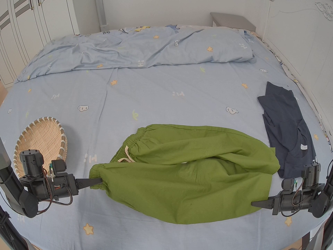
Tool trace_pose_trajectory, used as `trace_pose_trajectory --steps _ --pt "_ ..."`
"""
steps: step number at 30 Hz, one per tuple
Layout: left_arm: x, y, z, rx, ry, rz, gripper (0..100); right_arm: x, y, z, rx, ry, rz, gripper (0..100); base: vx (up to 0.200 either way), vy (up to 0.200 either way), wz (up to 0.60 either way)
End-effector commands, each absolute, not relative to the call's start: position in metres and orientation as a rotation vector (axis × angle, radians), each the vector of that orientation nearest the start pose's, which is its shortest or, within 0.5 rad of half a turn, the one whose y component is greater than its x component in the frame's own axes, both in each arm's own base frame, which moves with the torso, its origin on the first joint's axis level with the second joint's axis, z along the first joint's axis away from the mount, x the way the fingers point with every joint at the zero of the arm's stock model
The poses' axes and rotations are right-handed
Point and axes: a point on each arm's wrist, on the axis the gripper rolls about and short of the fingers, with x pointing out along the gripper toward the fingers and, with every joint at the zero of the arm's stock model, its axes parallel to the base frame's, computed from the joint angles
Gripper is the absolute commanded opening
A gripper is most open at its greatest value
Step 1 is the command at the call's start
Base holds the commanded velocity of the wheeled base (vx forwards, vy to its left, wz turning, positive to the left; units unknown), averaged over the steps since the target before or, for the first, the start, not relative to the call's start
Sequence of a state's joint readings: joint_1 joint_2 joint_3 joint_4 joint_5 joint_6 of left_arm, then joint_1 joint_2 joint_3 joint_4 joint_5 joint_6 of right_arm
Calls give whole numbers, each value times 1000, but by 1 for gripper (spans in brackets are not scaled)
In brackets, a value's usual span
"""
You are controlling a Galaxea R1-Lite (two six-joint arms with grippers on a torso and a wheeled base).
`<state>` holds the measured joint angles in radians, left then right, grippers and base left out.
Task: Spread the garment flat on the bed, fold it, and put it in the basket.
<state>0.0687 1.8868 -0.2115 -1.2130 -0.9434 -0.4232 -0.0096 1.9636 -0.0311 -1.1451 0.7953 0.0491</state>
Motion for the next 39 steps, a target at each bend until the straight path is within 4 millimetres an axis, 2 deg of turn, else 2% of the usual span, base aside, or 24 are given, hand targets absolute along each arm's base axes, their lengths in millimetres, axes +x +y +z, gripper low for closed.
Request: trace_pose_trajectory --steps 1,8,12,13,18,19,20,23,25,28,39 --pt "234 -2 62 -621 595 -762 0 191 14 19 362 762 726 0 0 0 0" --pt "234 -1 63 -630 599 -756 0 190 14 20 369 768 726 0 0 0 0" --pt "230 -1 63 -692 632 -736 0 185 15 23 388 788 721 0 0 0 0" --pt "225 -1 66 -736 646 -721 0 182 15 33 404 784 713 0 0 0 0" --pt "211 7 72 -784 663 -665 0 185 14 54 446 843 689 0 0 0 0" --pt "207 8 76 -790 666 -655 0 185 14 65 457 870 684 0 0 0 0" --pt "206 8 77 -792 667 -654 0 184 14 67 460 878 685 0 0 0 0" --pt "187 7 90 -821 712 -627 0 181 15 100 489 982 673 0 0 0 0" --pt "177 7 94 -835 743 -613 0 179 14 110 501 1035 664 0 0 0 0" --pt "168 5 95 -850 786 -596 0 177 14 112 494 1075 663 0 0 0 0" --pt "141 3 75 -764 986 -601 0 163 6 98 543 1162 600 0 0 0 0"
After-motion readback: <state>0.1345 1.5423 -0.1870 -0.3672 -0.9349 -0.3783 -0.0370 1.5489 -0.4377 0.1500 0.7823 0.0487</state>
